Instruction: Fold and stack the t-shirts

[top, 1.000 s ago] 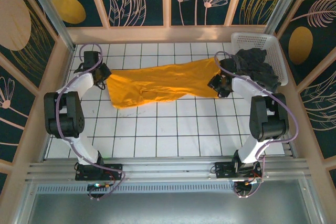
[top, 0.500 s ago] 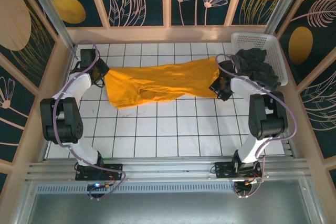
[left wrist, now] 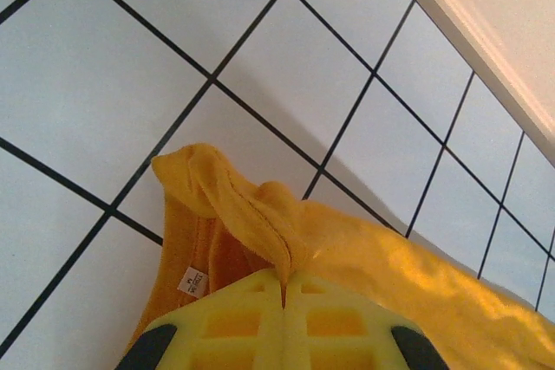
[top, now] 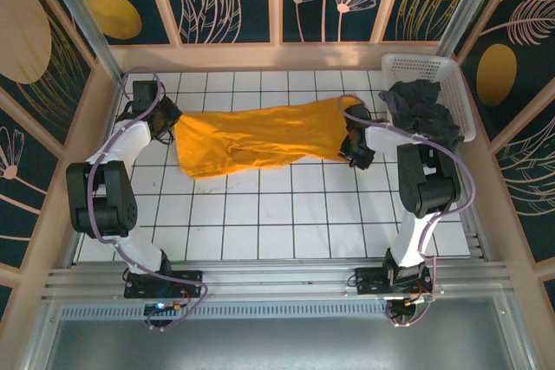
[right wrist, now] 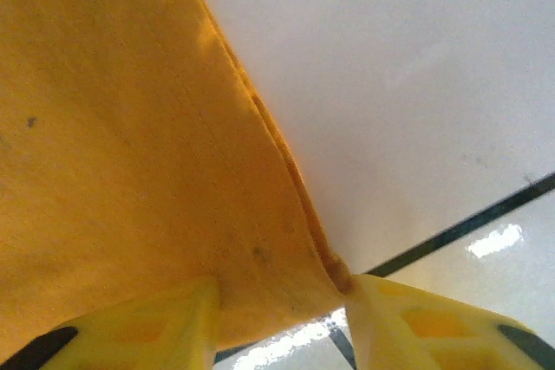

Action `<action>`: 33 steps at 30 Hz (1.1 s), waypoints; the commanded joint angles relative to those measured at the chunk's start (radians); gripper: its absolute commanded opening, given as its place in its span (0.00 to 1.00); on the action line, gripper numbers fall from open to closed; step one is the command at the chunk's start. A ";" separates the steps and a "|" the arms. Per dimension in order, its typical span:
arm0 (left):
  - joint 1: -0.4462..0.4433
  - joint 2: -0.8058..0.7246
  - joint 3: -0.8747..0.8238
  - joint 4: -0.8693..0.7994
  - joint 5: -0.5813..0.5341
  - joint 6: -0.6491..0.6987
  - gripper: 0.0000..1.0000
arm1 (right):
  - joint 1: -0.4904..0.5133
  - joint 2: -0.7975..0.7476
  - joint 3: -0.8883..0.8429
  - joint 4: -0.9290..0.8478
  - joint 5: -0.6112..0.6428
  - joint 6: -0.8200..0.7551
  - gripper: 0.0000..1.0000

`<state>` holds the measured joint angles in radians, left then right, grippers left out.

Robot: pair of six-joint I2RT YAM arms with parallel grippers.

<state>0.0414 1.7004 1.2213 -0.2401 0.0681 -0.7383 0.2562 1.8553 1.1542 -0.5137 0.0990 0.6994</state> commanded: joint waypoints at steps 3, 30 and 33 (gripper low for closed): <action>0.009 -0.031 0.037 -0.016 0.012 -0.017 0.00 | -0.006 0.043 0.040 -0.014 0.065 -0.047 0.51; 0.009 0.007 0.436 -0.084 0.118 -0.252 0.00 | -0.114 0.034 0.763 -0.094 -0.033 -0.139 0.00; 0.009 0.033 0.540 -0.131 0.097 -0.260 0.00 | -0.132 0.018 0.853 -0.081 -0.052 -0.146 0.00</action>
<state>0.0414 1.7050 1.6768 -0.3252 0.1780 -0.9638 0.1406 1.8931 1.9396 -0.5629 0.0734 0.5800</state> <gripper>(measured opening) 0.043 0.043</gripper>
